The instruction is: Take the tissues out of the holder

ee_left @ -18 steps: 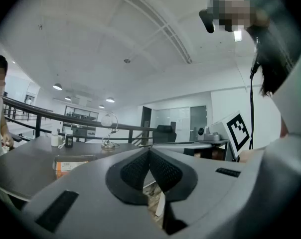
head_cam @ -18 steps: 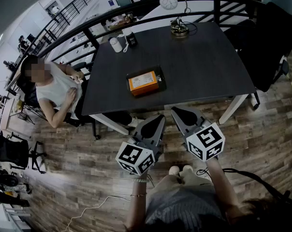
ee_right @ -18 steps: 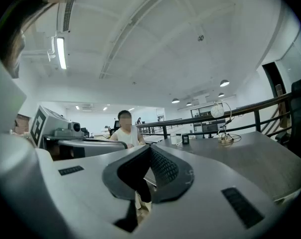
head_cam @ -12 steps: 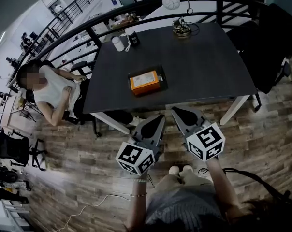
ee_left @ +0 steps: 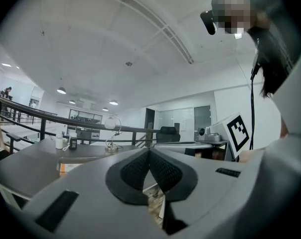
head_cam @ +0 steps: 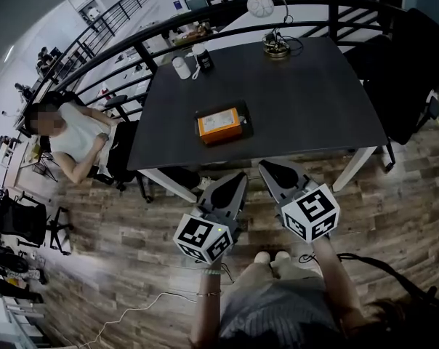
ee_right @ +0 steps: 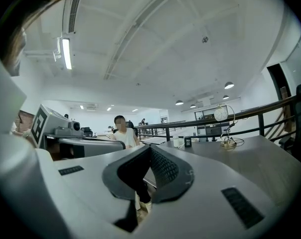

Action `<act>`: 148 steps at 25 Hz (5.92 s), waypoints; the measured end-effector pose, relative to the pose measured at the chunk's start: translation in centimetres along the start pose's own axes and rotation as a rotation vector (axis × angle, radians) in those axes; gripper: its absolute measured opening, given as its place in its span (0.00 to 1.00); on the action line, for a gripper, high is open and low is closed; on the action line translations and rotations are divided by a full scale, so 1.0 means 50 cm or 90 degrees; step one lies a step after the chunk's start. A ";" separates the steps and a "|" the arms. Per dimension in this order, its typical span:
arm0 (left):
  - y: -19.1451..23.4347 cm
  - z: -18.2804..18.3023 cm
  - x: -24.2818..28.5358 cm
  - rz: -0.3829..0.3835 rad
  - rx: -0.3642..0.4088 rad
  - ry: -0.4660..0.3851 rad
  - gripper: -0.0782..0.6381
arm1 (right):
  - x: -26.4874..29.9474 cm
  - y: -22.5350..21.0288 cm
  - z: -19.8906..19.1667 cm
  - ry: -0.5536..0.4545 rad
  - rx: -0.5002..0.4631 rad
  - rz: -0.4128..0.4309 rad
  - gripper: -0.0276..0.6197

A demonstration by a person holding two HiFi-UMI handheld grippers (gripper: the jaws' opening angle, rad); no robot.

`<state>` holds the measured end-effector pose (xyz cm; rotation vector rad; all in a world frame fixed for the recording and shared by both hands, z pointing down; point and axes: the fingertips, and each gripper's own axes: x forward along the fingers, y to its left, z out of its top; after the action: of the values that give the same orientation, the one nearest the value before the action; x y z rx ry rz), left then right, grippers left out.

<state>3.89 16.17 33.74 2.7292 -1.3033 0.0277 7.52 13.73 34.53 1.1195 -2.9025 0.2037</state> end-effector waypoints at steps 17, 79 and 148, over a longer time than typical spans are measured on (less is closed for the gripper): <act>0.057 -0.015 -0.012 0.035 -0.011 0.011 0.12 | 0.055 0.017 -0.007 -0.007 0.039 0.064 0.06; 0.688 -0.079 0.185 0.200 -0.156 0.032 0.12 | 0.699 -0.179 -0.260 0.499 -0.142 0.363 0.20; 0.782 0.088 0.264 0.144 -0.054 -0.020 0.12 | 0.737 -0.317 0.050 0.235 -0.121 0.268 0.06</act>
<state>-18.31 -18.91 34.09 2.5100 -1.5772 -0.0500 -9.12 -22.79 36.38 0.3847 -2.7077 0.1196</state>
